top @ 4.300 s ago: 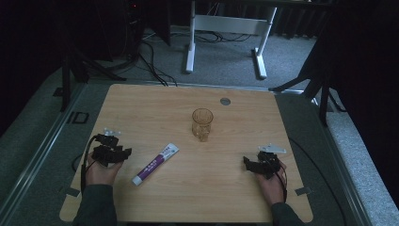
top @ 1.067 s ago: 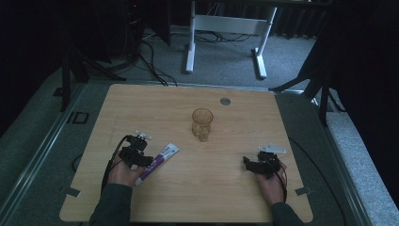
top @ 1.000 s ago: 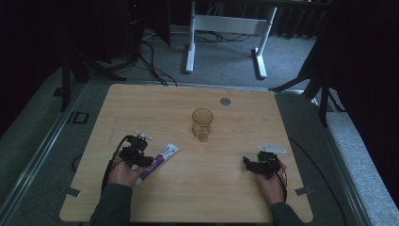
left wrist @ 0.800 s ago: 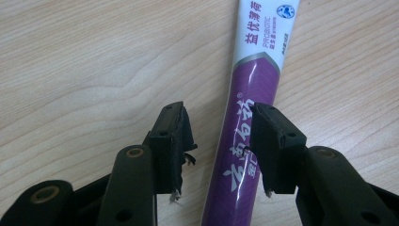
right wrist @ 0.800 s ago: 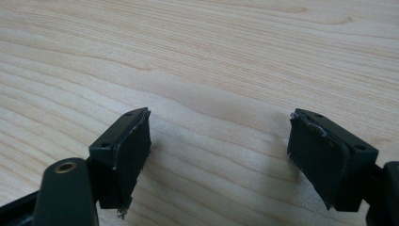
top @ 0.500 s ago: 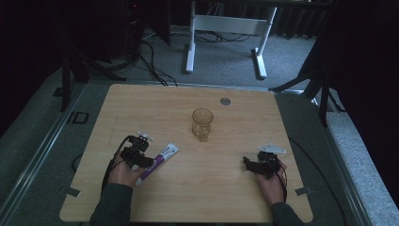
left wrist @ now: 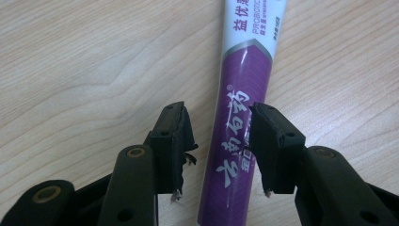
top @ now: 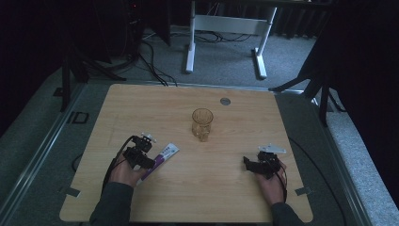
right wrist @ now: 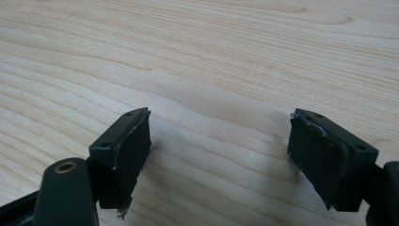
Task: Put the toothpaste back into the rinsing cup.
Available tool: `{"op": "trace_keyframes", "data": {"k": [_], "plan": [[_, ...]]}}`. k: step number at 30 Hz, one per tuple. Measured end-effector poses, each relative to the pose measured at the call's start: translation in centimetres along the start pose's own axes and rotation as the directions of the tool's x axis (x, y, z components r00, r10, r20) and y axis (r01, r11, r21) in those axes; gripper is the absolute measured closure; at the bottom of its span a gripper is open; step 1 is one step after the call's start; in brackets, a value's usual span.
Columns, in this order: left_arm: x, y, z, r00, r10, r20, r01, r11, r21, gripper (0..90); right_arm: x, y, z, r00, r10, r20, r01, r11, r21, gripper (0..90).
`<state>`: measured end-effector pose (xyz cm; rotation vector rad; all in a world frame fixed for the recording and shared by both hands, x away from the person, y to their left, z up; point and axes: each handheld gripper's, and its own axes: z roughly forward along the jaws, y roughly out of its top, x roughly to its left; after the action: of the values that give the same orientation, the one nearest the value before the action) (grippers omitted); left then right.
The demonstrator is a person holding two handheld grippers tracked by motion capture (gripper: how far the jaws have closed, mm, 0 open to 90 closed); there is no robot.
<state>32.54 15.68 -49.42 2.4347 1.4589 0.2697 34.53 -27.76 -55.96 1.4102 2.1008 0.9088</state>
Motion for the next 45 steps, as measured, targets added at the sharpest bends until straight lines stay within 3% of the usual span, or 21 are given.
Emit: {"op": "trace_keyframes", "data": {"k": [9,17,35,36,45], "plan": [[-0.6,0.4,0.5,0.9995,0.027,0.015,-0.027,0.9992,0.030,56.7,0.0,0.0,0.0,1.0000,0.000,0.000,0.000,1.000,0.000,21.6],[-0.9,0.7,0.7,0.9987,0.051,0.002,-0.051,0.9969,0.059,56.1,0.0,0.0,0.0,1.0000,-0.001,0.000,0.001,1.000,-0.001,21.6],[-1.2,2.0,1.4,0.9944,0.105,0.005,-0.105,0.9819,0.158,57.8,0.0,0.0,0.0,1.0000,0.000,0.000,0.000,1.000,0.000,21.6],[-1.2,2.2,1.6,0.9938,0.111,0.014,-0.111,0.9778,0.177,60.4,0.0,0.0,0.0,1.0000,-0.001,0.000,0.001,1.000,0.000,21.6],[-1.5,2.6,2.4,0.9915,0.130,0.011,-0.129,0.9687,0.212,60.0,0.0,0.0,0.0,1.0000,0.000,0.000,0.000,1.000,0.000,21.6]]}}
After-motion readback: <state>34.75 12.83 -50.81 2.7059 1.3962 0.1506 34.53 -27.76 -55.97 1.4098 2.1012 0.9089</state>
